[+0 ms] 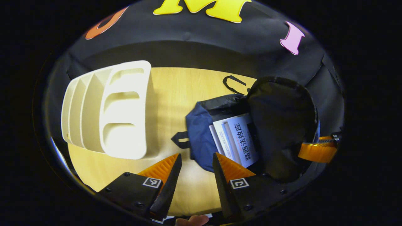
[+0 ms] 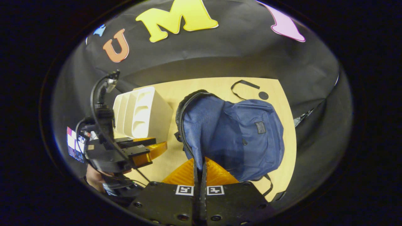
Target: Open the schoolbag, grab two books from the bookshelf and put them into the schoolbag.
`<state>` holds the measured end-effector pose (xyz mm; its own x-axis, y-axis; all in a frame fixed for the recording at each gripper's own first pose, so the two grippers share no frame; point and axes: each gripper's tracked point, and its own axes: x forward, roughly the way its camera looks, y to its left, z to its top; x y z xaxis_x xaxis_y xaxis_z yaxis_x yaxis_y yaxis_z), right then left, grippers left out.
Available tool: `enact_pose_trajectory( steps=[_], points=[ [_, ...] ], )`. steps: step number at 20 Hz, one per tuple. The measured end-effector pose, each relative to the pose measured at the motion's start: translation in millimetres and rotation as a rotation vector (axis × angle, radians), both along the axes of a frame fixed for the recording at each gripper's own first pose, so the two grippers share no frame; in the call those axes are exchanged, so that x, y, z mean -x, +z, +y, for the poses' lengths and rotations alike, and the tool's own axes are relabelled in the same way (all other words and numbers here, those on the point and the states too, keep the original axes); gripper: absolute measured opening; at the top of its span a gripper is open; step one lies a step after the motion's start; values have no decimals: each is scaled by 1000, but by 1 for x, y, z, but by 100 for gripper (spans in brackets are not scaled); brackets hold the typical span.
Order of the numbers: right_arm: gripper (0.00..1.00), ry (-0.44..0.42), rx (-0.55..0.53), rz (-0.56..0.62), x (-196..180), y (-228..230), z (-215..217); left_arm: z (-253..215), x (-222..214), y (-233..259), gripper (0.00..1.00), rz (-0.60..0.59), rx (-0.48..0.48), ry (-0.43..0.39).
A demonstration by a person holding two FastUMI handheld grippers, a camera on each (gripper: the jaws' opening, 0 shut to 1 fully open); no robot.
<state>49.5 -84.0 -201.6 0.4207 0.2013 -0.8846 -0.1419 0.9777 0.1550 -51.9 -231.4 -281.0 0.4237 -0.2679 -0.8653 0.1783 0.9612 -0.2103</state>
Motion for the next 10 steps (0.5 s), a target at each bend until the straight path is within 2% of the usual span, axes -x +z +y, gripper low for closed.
enact_pose_trajectory(
  steps=[4,5,6,10],
  points=[
    [7,9,-26,6,6,-14,22,27,14,28,65,-41,-61,-11],
    [18,6,-40,12,9,-15,27,31,17,33,64,-54,-61,-7],
    [23,3,-43,14,11,-17,31,35,20,38,65,-66,-56,-1],
    [78,-10,-35,-21,19,-20,47,54,32,51,65,-77,-55,22]
  ],
)
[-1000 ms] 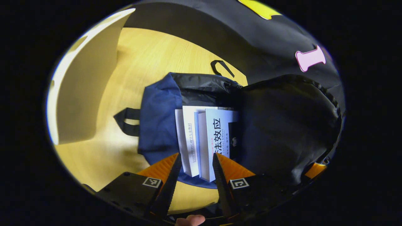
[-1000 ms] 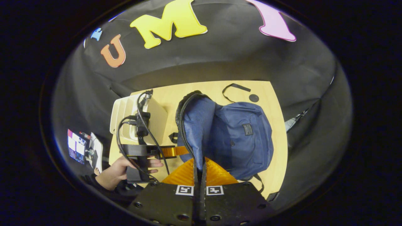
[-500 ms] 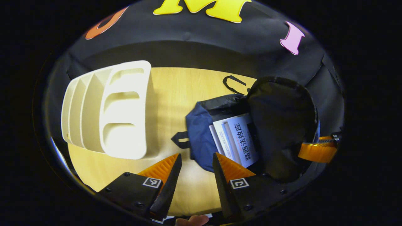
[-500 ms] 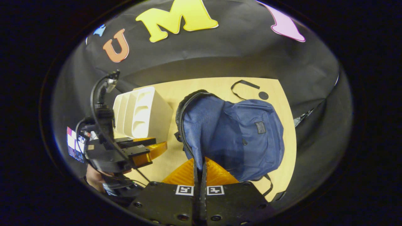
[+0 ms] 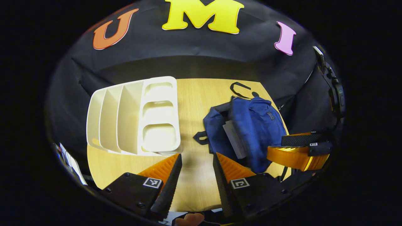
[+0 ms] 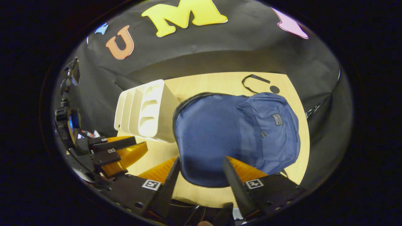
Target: Open the schoolbag, grab two books from the bookshelf and put them into the schoolbag.
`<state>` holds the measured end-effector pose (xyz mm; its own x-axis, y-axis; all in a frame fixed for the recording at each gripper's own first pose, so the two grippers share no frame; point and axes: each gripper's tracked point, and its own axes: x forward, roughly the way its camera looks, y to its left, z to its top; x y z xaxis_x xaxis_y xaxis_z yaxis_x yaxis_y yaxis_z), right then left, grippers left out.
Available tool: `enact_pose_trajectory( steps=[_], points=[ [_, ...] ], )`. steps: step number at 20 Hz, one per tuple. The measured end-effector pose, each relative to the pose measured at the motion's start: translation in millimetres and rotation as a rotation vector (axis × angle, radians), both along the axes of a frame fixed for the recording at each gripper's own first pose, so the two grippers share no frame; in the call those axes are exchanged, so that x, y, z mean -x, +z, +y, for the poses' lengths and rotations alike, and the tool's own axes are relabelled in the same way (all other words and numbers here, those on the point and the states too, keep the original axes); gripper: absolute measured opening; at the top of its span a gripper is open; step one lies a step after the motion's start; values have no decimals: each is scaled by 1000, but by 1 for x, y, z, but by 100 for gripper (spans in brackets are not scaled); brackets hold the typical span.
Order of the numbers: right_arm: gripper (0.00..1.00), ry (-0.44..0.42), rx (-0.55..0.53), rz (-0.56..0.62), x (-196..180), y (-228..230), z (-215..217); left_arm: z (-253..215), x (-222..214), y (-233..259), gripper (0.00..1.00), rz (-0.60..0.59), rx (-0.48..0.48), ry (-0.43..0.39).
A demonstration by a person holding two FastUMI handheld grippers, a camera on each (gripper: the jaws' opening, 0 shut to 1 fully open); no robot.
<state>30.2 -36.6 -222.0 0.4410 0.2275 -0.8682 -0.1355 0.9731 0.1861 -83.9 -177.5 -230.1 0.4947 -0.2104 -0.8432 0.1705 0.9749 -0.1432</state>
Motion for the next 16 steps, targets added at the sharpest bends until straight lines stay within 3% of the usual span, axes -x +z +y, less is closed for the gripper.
enact_pose_trajectory(
  steps=[4,5,6,7,8,9,10,12,13,14,15,16],
  points=[
    [97,-48,-11,-145,6,22,19,22,4,33,65,-121,-6,35],
    [97,-59,-17,-191,8,30,25,27,5,48,65,-165,6,46],
    [97,-67,-26,-236,11,39,32,31,6,65,76,-213,8,56],
    [95,-74,-41,-288,14,49,38,37,4,82,65,-270,5,63],
    [97,-80,-52,-346,16,61,42,42,4,100,65,-328,-1,72],
    [97,-83,-61,-403,18,73,46,43,4,119,77,-382,1,82],
    [97,-85,-68,-461,20,84,47,45,7,138,66,-444,6,95],
    [97,-81,-68,-604,27,117,42,48,14,182,67,-617,1,114],
    [97,-76,-62,-668,31,133,38,50,19,204,77,-713,-15,129],
    [94,-79,-60,-735,39,155,31,49,28,226,76,-793,-19,143],
    [96,-84,-66,-796,52,179,22,45,34,235,96,-857,-15,154],
    [99,-90,-71,-858,63,201,13,42,43,251,98,-906,-6,167]
  ],
)
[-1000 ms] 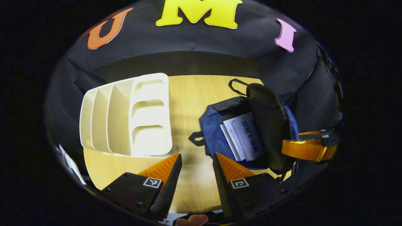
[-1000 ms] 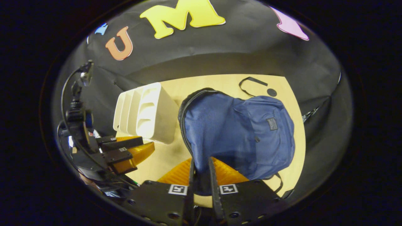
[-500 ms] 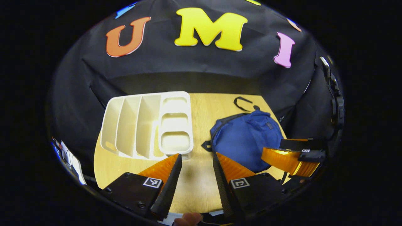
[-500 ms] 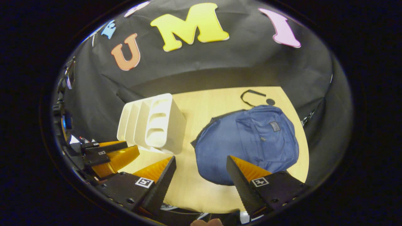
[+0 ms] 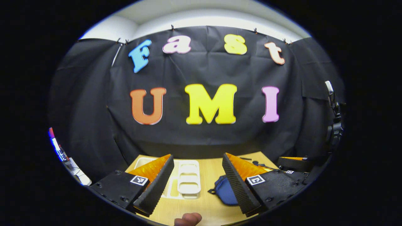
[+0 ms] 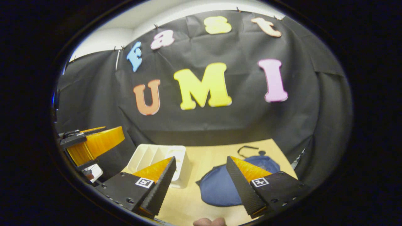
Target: Open the schoolbag, grab two books from the bookshelf and put them into the schoolbag.
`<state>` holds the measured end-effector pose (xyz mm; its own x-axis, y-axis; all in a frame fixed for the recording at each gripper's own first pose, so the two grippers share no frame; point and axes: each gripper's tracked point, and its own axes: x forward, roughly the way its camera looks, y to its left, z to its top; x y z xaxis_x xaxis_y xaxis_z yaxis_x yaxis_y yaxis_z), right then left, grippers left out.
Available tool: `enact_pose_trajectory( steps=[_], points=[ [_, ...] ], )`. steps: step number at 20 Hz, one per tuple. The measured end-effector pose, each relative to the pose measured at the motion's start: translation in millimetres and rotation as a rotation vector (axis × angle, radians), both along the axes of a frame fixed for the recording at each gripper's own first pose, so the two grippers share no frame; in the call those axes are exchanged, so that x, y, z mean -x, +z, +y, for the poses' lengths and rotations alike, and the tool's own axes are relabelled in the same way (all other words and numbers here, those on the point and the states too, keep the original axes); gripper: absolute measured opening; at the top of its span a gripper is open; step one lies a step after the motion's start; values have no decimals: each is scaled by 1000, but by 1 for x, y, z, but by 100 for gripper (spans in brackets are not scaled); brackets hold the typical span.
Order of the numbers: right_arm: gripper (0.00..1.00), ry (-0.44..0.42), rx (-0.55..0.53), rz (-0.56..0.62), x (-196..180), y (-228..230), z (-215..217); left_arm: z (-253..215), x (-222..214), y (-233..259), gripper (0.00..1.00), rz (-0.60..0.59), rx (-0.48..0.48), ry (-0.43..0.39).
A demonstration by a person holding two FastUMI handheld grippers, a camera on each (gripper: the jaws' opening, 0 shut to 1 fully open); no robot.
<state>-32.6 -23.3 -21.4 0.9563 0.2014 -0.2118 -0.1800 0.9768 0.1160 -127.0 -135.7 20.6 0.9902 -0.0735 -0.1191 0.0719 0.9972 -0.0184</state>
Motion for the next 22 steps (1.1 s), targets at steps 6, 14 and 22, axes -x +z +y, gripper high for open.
enact_pose_trajectory(
  steps=[6,14,22],
  points=[
    [93,-68,-19,-320,52,76,-45,-5,46,66,89,-243,-30,93],
    [92,-158,-25,-402,86,101,-67,-18,58,55,97,-173,-38,81],
    [95,-206,45,-395,67,92,-72,-24,31,51,98,-148,0,61]
  ],
)
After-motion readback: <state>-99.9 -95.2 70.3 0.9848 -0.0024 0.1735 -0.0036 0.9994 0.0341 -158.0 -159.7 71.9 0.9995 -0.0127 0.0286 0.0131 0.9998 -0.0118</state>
